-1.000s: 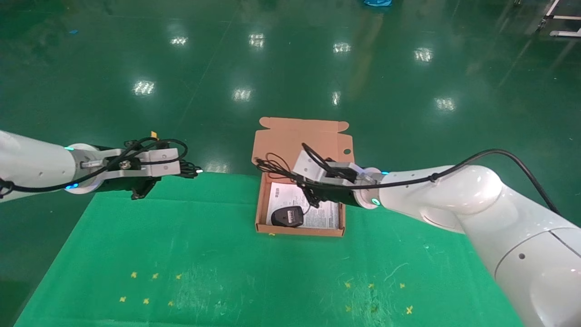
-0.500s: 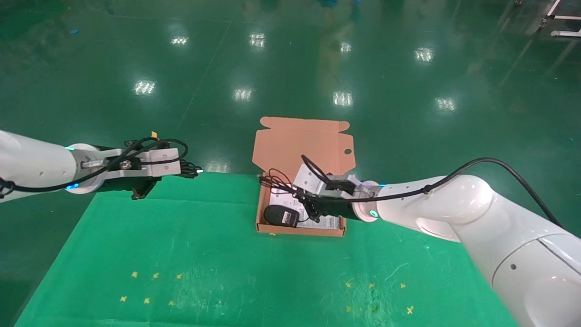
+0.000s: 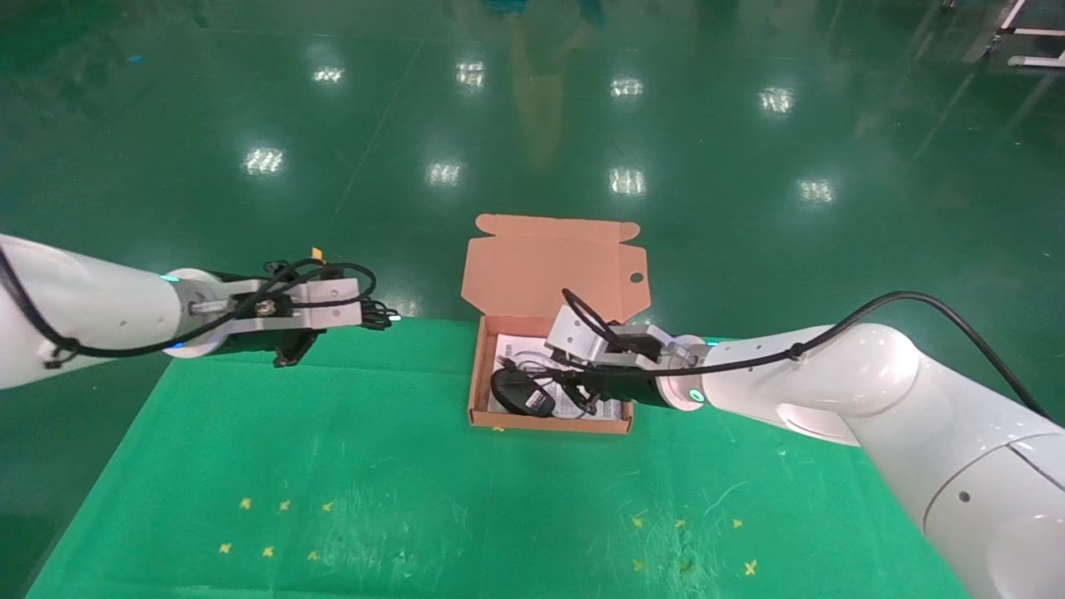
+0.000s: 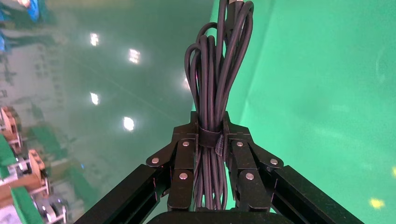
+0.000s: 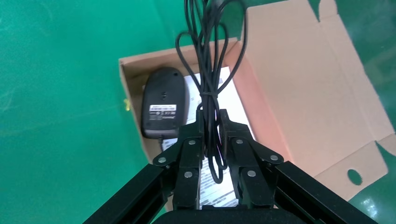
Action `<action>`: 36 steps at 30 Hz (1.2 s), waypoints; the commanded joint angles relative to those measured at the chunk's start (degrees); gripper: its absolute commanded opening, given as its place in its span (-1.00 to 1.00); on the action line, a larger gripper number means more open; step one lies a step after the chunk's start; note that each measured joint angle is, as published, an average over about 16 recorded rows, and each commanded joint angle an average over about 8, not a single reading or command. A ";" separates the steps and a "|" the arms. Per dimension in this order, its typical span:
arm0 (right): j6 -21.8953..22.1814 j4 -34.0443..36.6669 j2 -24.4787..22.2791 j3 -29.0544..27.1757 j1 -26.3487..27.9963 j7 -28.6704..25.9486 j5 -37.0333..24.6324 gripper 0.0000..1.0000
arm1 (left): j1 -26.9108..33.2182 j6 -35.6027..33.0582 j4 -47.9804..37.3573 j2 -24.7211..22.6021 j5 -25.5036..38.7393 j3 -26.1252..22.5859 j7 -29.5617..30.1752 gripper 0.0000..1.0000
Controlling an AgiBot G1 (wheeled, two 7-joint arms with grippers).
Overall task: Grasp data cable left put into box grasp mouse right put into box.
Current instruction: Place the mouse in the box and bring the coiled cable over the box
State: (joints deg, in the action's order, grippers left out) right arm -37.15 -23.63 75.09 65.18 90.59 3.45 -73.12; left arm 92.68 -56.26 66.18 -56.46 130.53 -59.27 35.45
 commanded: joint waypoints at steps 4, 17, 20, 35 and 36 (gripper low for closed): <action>0.01 -2.52 -2.61 0.25 0.40 -0.78 -0.37 1.00 | -1.01 4.13 -4.98 -4.20 -1.07 -0.59 -3.17 -1.00; 1.66 -18.99 -20.39 2.41 3.78 -7.56 -6.67 1.00 | -3.51 21.01 -26.44 -20.47 -8.72 -2.31 -18.52 -1.00; 2.18 -23.40 -24.53 3.24 4.28 -11.06 -8.77 1.00 | -3.90 24.11 -28.04 -21.79 -11.65 -3.61 -21.28 -1.00; 3.72 -40.23 -36.79 5.98 5.76 -27.33 -18.34 1.00 | -3.82 31.75 -26.15 -22.25 -24.99 -13.24 -25.76 -1.00; 3.69 -40.83 -37.08 6.10 5.87 -28.27 -18.88 1.00 | -3.77 31.95 -26.04 -22.25 -25.76 -13.78 -25.95 -0.98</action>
State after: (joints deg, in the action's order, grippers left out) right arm -33.43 -63.88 38.41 71.24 96.38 -24.11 -91.76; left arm 88.93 -24.59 39.94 -78.73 105.16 -72.75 9.55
